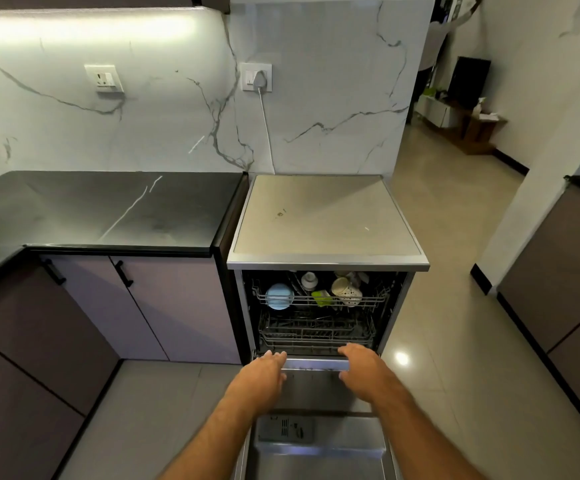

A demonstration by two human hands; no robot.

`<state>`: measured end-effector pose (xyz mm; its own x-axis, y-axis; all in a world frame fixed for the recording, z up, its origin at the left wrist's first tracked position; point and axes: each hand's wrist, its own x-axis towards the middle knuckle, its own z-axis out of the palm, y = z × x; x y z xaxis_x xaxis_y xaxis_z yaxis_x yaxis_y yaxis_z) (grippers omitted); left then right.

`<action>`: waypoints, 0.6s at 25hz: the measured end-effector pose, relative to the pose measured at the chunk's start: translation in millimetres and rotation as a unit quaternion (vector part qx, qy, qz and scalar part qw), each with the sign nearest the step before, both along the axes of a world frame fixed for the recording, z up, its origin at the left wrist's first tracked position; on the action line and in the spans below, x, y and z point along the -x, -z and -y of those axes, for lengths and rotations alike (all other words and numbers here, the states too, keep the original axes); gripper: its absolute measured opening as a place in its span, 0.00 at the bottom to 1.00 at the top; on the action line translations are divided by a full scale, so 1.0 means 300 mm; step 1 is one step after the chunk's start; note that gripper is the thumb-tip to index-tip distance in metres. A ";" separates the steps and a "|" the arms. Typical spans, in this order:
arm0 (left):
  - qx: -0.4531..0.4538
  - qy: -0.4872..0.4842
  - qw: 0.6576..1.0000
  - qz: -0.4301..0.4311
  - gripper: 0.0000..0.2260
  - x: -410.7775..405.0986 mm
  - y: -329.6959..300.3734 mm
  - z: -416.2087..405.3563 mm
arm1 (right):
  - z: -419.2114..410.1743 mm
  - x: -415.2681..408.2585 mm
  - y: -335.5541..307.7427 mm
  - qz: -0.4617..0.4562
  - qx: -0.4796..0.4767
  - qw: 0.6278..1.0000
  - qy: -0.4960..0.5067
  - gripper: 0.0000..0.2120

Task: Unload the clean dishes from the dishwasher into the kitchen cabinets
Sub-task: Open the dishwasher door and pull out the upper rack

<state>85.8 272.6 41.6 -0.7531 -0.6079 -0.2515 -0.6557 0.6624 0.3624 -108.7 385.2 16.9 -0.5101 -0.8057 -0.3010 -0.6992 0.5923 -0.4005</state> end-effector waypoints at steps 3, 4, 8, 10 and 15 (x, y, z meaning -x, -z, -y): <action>0.008 0.001 1.000 -0.001 0.23 0.057 0.031 0.023 | 0.031 0.049 0.033 -0.001 -0.001 1.000 0.004 0.28; 0.003 0.000 1.000 0.005 0.23 0.076 0.042 0.036 | 0.042 0.063 0.039 -0.002 -0.002 1.000 0.007 0.28; 0.014 0.007 1.000 0.023 0.23 0.154 0.080 0.132 | 0.126 0.135 0.083 -0.004 -0.002 1.000 0.011 0.28; 0.037 0.022 0.999 0.018 0.25 0.201 0.098 0.203 | 0.183 0.171 0.100 -0.001 -0.016 1.000 0.010 0.28; 0.043 0.101 0.992 0.057 0.24 0.328 0.268 0.491 | 0.407 0.261 0.204 -0.008 -0.019 0.999 0.043 0.27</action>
